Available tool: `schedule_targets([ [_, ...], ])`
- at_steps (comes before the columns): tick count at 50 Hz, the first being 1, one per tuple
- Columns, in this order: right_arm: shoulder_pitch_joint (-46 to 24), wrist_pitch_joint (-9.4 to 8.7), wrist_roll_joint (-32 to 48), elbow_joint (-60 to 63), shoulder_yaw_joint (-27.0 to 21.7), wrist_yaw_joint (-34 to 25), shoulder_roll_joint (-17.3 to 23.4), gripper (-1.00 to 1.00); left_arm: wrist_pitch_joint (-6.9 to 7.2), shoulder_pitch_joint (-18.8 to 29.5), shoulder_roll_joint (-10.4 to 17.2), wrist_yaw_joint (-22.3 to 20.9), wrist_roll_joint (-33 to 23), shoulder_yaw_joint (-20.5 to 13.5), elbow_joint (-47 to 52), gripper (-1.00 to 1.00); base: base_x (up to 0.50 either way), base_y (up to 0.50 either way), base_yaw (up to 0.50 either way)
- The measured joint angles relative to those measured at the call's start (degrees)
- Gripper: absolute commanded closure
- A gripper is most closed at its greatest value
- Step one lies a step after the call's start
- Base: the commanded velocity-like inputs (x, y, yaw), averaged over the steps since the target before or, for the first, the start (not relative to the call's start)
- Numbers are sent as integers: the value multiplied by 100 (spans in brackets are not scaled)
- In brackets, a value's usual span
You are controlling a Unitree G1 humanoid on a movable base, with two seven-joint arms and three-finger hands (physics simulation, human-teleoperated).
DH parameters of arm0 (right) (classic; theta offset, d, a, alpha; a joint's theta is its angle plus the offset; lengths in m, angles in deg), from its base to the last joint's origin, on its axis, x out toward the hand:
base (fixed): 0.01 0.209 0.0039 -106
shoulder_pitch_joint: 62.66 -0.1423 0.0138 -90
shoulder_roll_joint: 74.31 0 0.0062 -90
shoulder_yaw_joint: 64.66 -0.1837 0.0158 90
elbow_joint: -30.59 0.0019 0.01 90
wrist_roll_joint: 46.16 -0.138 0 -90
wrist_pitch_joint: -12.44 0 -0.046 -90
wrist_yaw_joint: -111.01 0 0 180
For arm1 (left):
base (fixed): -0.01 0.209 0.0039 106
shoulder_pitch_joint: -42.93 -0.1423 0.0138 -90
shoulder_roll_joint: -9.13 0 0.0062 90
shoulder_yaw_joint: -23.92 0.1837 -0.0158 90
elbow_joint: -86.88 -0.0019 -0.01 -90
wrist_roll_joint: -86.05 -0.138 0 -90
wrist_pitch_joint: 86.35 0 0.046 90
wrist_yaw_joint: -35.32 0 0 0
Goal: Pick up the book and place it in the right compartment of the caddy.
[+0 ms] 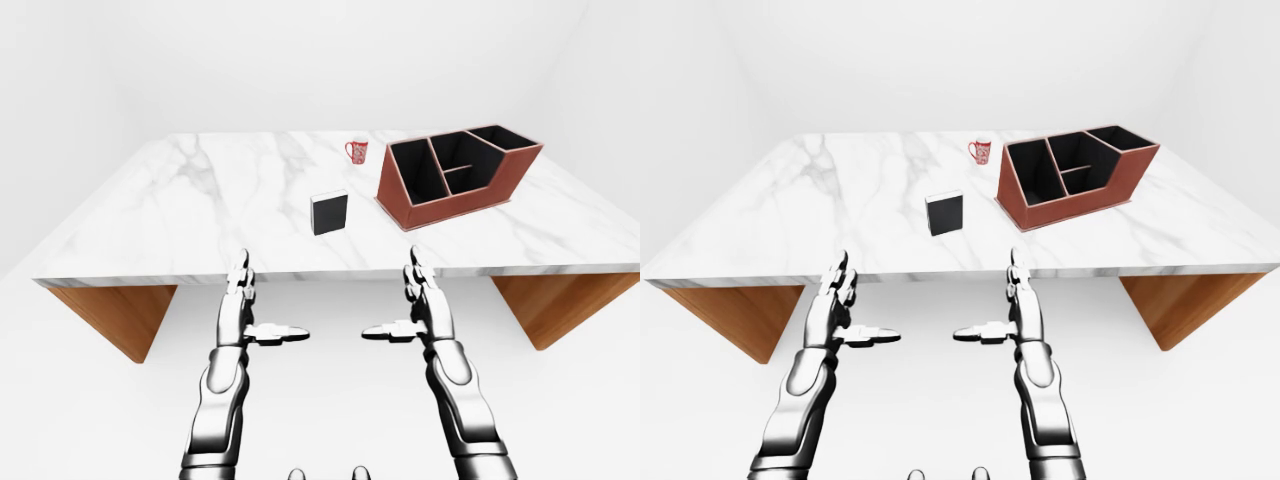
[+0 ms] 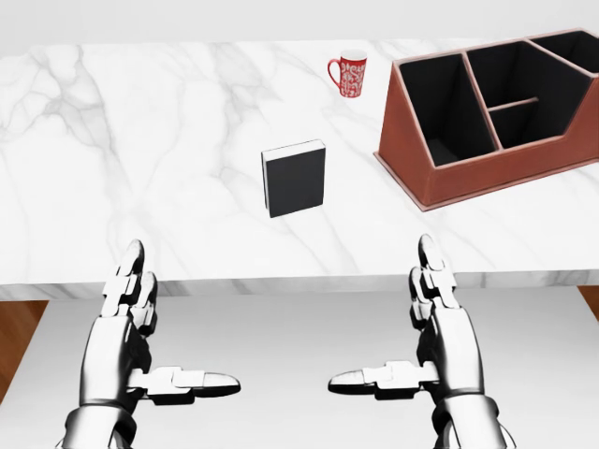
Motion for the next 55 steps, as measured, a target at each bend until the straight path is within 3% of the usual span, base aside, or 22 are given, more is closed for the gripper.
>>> schedule_targets([
  [21,-16,-32,-78,-50,-135,-113,55,-100,96,49,60,-95,103,-141,-40,-100,0,0,2],
  [33,-24,72,-28,-120,-136,-112,69,-100,127,53,70,-97,112,-151,-38,-100,0,0,46],
  [55,-16,103,35,-106,-102,-141,65,-100,142,48,83,-101,93,-165,-29,-100,0,0,39],
])
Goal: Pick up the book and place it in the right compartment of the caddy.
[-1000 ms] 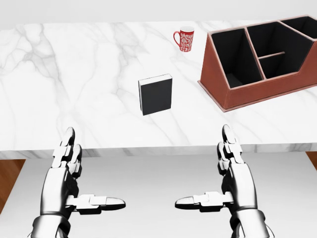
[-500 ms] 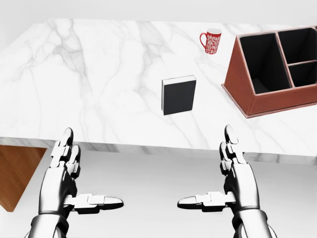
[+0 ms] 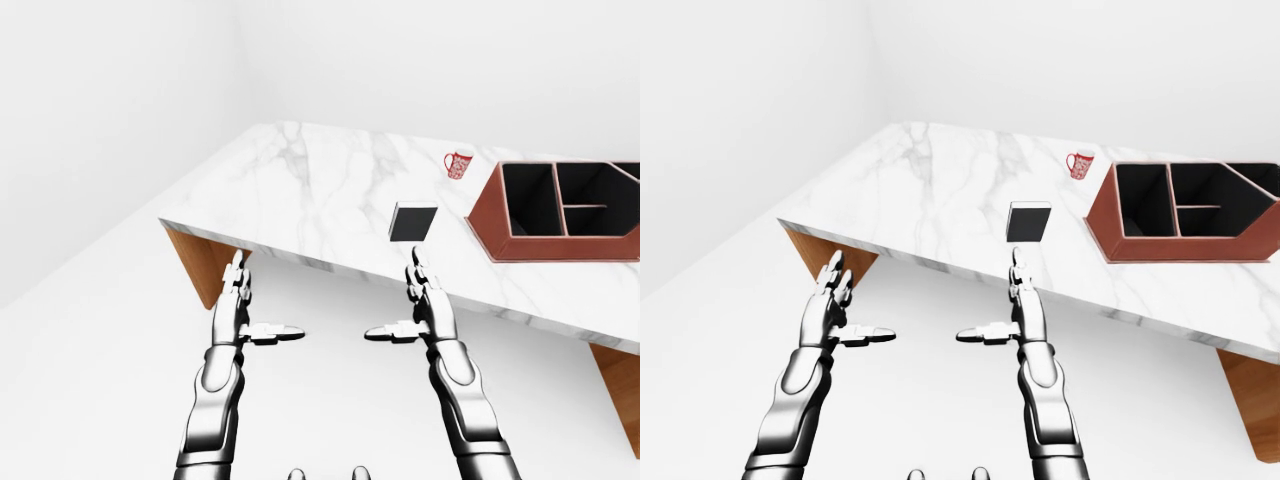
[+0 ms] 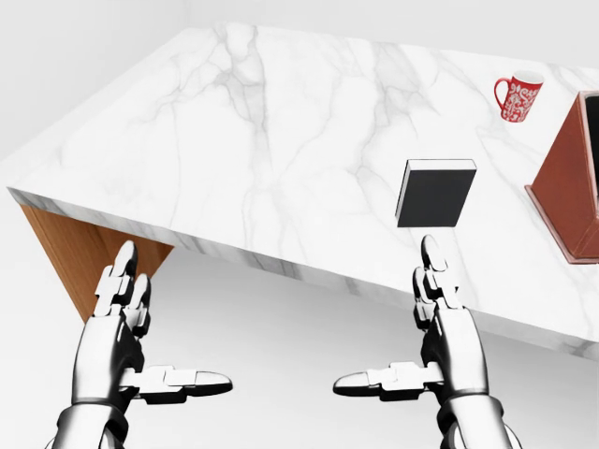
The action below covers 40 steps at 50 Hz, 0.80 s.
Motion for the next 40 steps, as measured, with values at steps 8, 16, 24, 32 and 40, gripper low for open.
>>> schedule_targets([
  [8,9,-3,28,-23,24,-46,-13,-100,-9,-3,13,2,-10,-10,-9,-100,6,-16,0],
  [16,6,-9,46,-56,17,-67,-2,-100,-8,-5,1,0,-12,2,-6,-100,18,-47,0],
  [24,9,-7,59,-65,14,-78,4,-100,-12,-6,-7,-1,-13,9,-11,-100,18,-47,0],
  [32,3,-16,64,-71,13,-79,4,-100,6,-3,-9,1,-13,12,3,-100,18,-47,0],
  [40,-7,-13,65,-91,11,-74,4,-100,18,5,-11,5,-10,9,-3,-100,18,-47,0],
])
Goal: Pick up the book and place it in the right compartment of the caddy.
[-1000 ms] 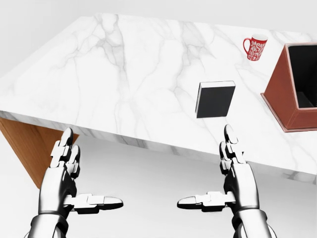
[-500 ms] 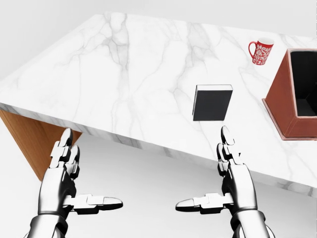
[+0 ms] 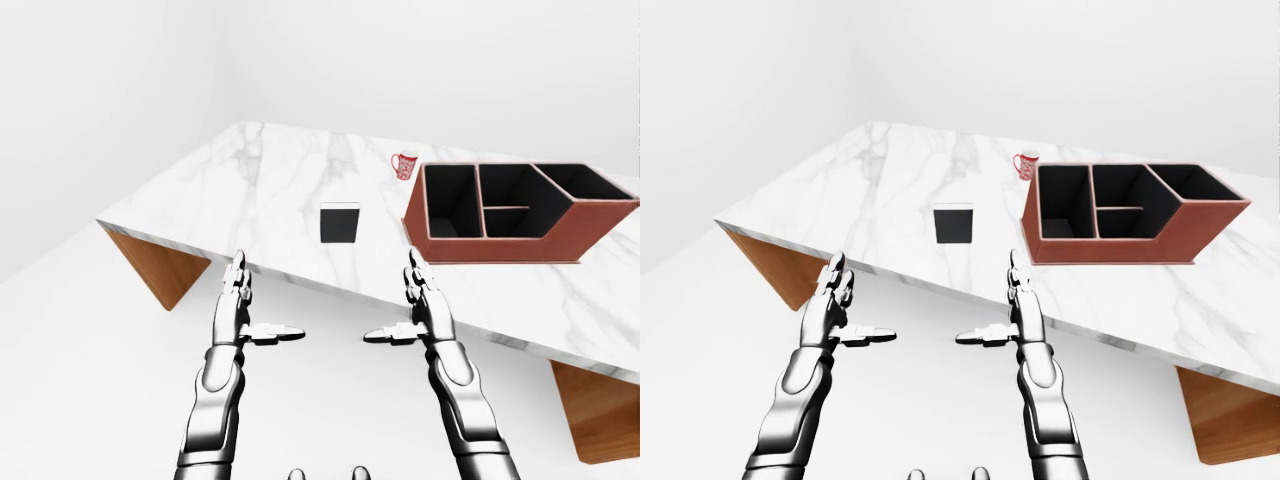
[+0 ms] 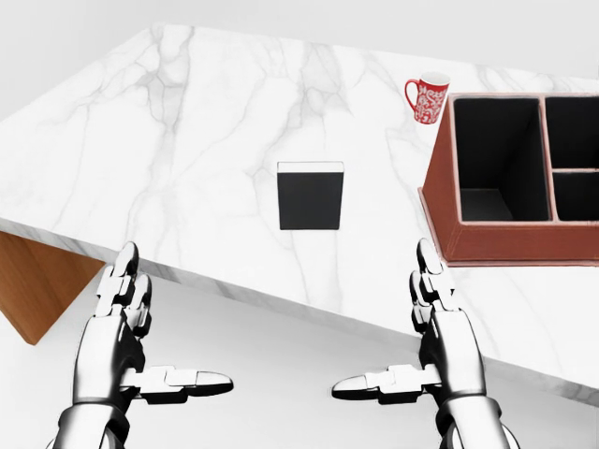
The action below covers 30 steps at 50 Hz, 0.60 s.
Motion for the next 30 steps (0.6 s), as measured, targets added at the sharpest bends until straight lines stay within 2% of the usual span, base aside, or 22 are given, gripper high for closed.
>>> schedule_targets([
  [30,6,1,16,7,6,3,3,-100,-30,7,4,1,-3,0,-50,-100,18,-47,0],
])
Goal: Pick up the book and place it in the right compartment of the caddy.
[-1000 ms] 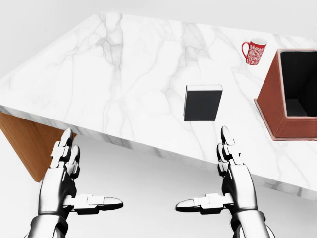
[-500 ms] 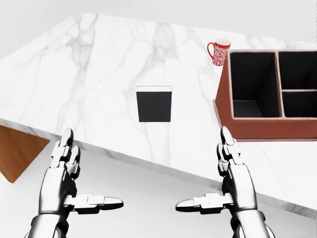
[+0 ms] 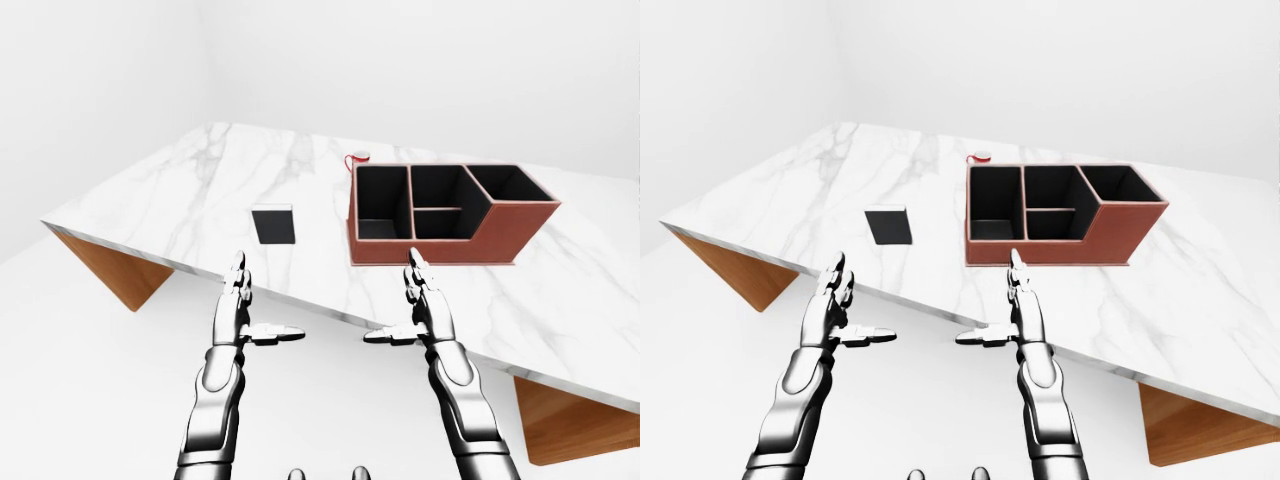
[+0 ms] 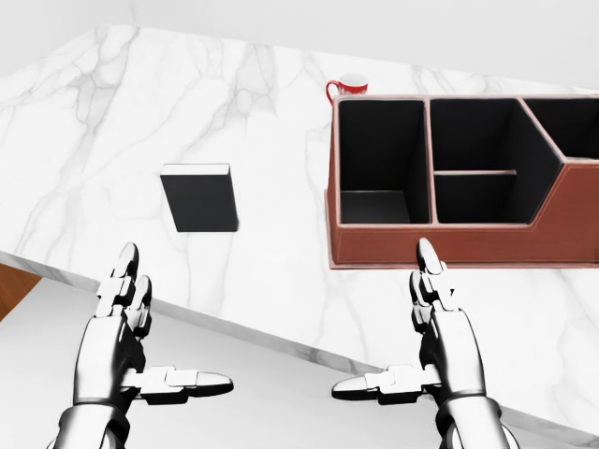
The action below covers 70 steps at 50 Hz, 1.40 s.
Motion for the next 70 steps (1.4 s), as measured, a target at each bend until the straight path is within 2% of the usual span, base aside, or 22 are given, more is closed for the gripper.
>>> schedule_targets([
  [25,-1,15,4,-23,-14,0,10,-100,9,0,-11,-6,-5,12,10,-100,16,-42,0],
  [42,2,55,42,-27,6,-6,7,-100,34,1,-3,-2,-9,5,32,-100,0,0,0],
  [70,-3,85,90,-41,19,-6,-3,-100,37,15,5,18,-5,-7,-1,-100,15,11,0],
])
